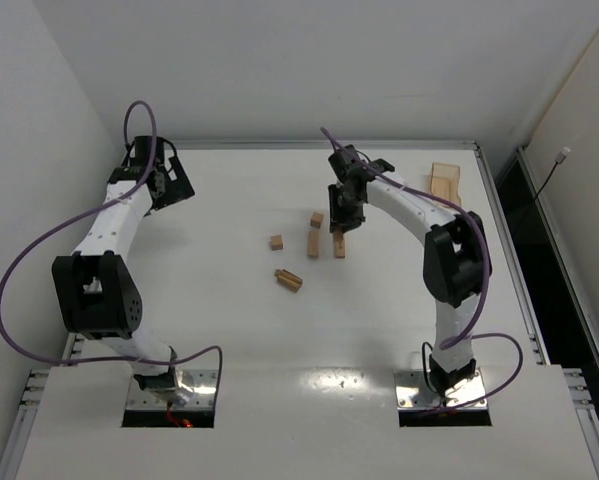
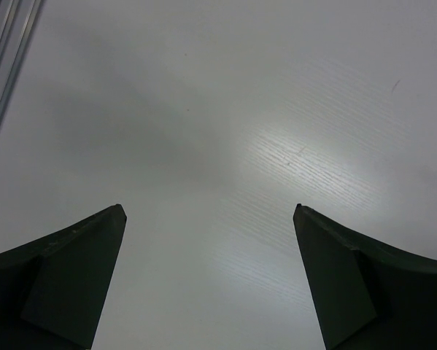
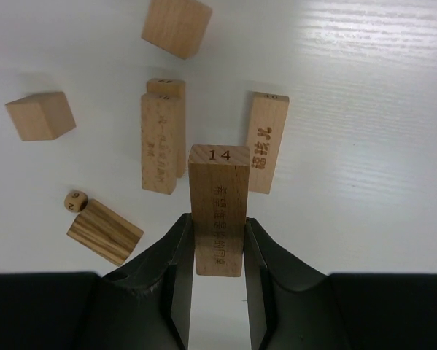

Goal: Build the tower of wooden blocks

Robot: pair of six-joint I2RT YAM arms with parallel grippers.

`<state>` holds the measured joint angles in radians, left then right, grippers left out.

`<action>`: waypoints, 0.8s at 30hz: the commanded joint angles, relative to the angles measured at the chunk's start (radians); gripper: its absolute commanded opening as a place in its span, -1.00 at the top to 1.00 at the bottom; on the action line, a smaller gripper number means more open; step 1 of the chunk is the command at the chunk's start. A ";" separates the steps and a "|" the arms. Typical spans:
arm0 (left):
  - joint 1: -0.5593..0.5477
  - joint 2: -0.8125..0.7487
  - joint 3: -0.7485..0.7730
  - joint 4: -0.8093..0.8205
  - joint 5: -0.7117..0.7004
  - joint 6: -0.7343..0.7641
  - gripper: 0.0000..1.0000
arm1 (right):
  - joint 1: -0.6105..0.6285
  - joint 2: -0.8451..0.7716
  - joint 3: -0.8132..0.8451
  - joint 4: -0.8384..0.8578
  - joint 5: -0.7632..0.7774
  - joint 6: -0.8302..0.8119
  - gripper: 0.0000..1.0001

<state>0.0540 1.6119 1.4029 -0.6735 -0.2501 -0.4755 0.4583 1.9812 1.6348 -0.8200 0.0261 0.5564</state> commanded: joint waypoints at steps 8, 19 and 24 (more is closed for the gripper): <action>0.003 0.069 0.061 -0.021 0.006 -0.012 -0.99 | 0.000 0.057 -0.015 -0.028 0.044 0.109 1.00; 0.003 0.078 0.061 -0.021 0.015 -0.012 -0.99 | -0.009 0.131 0.014 -0.010 0.054 0.097 1.00; 0.003 0.088 0.061 -0.021 0.026 -0.012 -0.99 | -0.018 0.154 0.036 -0.001 0.064 0.077 1.00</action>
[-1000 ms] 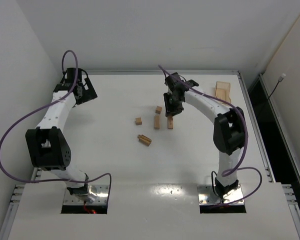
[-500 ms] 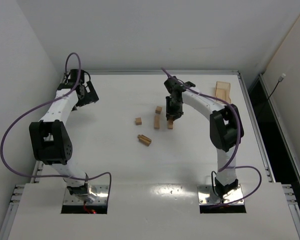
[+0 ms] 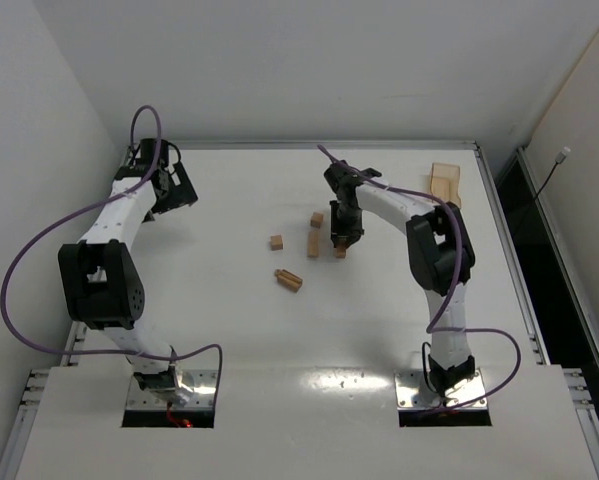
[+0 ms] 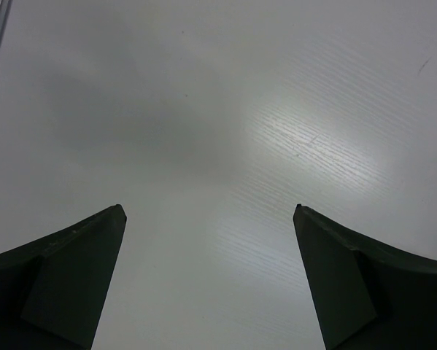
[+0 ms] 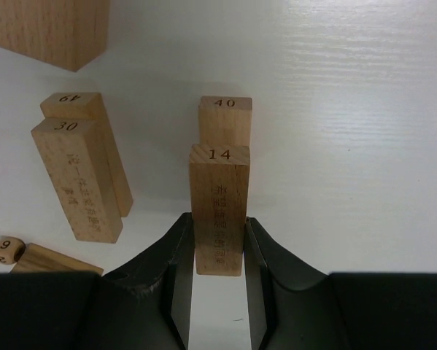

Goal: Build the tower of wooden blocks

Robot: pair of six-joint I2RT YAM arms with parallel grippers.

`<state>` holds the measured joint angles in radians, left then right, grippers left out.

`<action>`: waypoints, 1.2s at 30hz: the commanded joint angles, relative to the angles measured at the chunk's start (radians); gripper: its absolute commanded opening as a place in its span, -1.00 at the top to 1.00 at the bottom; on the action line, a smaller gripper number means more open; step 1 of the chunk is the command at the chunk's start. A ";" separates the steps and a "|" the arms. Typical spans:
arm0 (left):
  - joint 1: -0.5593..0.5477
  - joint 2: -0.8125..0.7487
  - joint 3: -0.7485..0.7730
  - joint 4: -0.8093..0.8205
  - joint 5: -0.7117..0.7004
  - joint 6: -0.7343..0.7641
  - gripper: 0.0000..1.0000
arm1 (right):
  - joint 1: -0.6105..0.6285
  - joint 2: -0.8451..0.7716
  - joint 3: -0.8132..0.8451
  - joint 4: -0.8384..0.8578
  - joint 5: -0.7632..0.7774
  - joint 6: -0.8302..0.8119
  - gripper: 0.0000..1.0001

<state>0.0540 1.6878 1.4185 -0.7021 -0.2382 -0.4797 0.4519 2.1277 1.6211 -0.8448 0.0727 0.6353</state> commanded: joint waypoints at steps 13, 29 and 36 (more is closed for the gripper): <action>0.003 0.030 0.065 0.007 0.033 0.001 -0.99 | -0.030 0.058 0.069 0.043 0.015 -0.020 1.00; 0.003 0.049 0.065 0.007 0.051 0.001 -0.99 | -0.030 0.067 0.049 0.052 -0.008 -0.040 0.77; 0.003 0.058 0.065 0.007 0.060 0.001 -0.99 | -0.039 0.067 0.040 0.072 -0.013 -0.079 0.90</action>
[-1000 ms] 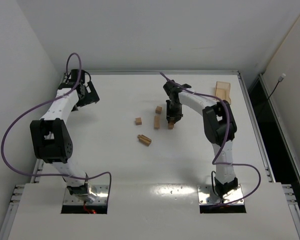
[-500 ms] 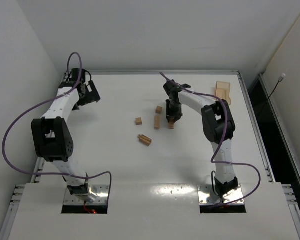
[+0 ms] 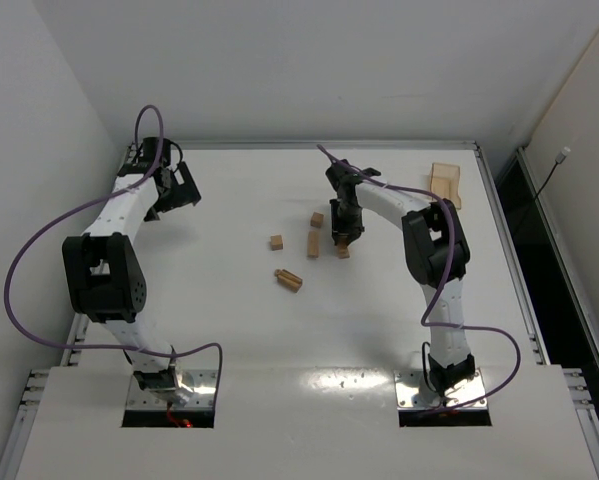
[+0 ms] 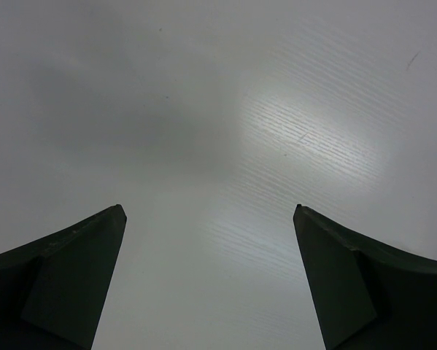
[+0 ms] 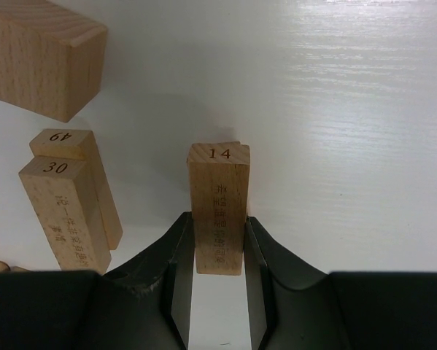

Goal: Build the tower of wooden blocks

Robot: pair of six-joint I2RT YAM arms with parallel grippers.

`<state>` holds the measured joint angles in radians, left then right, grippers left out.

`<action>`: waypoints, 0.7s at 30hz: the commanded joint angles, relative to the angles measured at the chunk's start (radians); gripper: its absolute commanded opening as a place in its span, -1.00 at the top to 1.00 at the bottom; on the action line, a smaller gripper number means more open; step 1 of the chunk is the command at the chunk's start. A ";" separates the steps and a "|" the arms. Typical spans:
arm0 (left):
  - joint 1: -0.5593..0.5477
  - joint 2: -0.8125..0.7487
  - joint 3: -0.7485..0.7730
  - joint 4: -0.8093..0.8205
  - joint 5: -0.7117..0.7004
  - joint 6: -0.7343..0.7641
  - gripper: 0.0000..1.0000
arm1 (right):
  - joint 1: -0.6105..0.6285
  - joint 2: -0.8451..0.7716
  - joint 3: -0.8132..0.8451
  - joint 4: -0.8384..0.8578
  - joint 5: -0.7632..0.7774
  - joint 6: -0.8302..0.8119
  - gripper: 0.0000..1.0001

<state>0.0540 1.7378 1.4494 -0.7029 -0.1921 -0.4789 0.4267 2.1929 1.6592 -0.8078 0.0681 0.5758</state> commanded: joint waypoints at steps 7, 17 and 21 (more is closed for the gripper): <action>0.003 0.008 0.025 0.008 0.023 0.000 -0.99 | -0.023 -0.016 -0.010 0.035 -0.044 -0.073 0.41; 0.003 0.017 0.034 0.008 0.033 0.000 -0.99 | -0.023 -0.035 -0.053 0.035 -0.096 -0.114 0.05; 0.003 0.017 0.034 0.008 0.033 0.000 -0.99 | -0.023 -0.024 -0.053 0.044 -0.116 -0.123 0.17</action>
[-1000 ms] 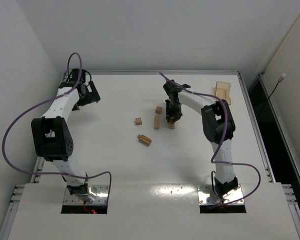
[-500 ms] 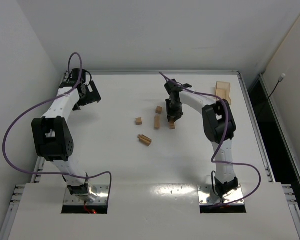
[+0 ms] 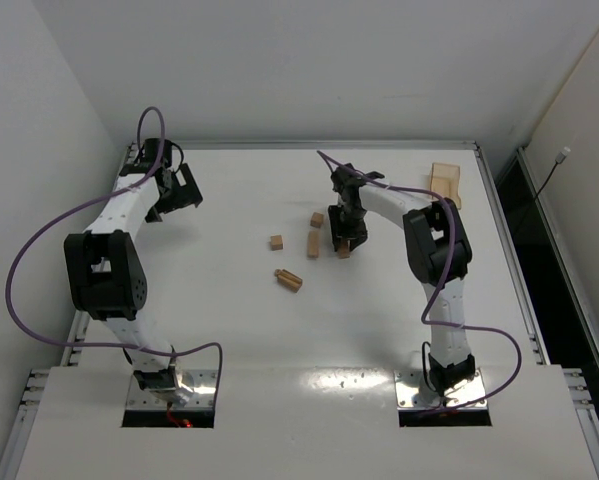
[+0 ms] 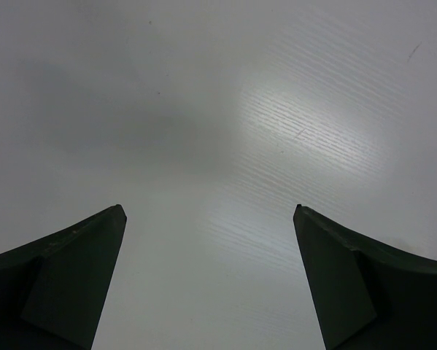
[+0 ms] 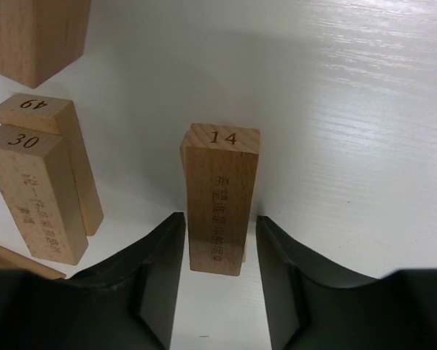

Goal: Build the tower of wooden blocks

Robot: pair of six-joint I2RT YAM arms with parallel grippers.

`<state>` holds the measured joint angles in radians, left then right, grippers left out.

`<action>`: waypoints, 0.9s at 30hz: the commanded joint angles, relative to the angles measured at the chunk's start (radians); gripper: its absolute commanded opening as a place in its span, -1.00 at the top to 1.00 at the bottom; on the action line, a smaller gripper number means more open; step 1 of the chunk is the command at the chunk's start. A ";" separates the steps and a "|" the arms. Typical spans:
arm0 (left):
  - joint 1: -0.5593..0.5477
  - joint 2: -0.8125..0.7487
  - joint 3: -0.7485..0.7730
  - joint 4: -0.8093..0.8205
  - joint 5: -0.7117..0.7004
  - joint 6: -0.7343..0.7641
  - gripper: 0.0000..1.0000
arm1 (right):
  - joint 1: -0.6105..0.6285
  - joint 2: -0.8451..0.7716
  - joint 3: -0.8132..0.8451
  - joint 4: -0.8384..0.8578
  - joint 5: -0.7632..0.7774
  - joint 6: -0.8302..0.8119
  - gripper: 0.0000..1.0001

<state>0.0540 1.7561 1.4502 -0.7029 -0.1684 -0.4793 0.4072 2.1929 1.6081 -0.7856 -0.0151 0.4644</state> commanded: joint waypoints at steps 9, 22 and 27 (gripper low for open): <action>0.003 -0.001 0.033 0.008 0.009 0.001 -0.99 | 0.005 0.008 0.007 0.031 -0.025 -0.030 0.75; 0.003 -0.001 0.033 0.008 0.009 0.001 -0.99 | 0.104 -0.015 0.024 0.031 -0.036 0.043 1.00; 0.003 -0.020 0.015 0.008 0.000 0.010 -0.99 | 0.113 -0.004 0.024 0.022 -0.013 0.063 1.00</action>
<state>0.0540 1.7561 1.4502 -0.7029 -0.1646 -0.4782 0.5270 2.1929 1.6066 -0.7769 -0.0368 0.4946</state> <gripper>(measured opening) 0.995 0.272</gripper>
